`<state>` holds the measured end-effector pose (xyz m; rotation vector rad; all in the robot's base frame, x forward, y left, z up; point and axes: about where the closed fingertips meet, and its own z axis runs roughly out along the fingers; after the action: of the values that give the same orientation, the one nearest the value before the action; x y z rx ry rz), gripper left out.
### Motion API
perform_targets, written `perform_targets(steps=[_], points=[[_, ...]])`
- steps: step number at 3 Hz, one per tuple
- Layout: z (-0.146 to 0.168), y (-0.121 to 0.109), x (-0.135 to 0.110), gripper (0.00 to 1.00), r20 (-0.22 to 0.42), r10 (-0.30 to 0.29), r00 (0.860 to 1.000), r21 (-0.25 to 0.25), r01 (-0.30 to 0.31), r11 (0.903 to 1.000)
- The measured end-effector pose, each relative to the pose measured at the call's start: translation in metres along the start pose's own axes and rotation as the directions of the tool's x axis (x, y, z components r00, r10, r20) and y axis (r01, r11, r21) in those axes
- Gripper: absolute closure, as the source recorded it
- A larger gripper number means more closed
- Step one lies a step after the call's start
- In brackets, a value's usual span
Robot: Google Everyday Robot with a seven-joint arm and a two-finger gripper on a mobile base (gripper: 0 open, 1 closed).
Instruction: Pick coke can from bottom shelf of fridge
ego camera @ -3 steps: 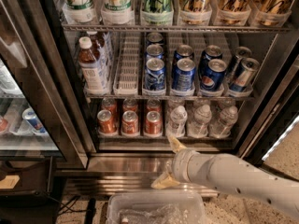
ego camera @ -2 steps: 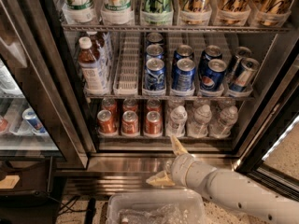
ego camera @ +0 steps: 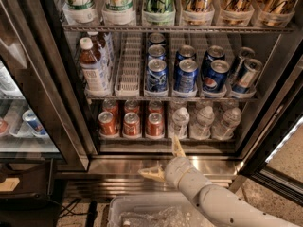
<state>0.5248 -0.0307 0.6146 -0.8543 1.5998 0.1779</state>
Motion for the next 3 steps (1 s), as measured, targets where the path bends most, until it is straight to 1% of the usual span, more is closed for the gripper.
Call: perform_targets(steps=[1,2,3], points=[[0.000,0.000,0.000,0.00,0.000,0.000,1.000,0.000,0.000,1.0000],[0.005,0.004,0.002,0.00,0.033,0.017,0.999,0.047,-0.019,0.9987],[0.020,0.004,-0.002,0.00,0.105,0.036,0.994,0.145,-0.051,0.9881]])
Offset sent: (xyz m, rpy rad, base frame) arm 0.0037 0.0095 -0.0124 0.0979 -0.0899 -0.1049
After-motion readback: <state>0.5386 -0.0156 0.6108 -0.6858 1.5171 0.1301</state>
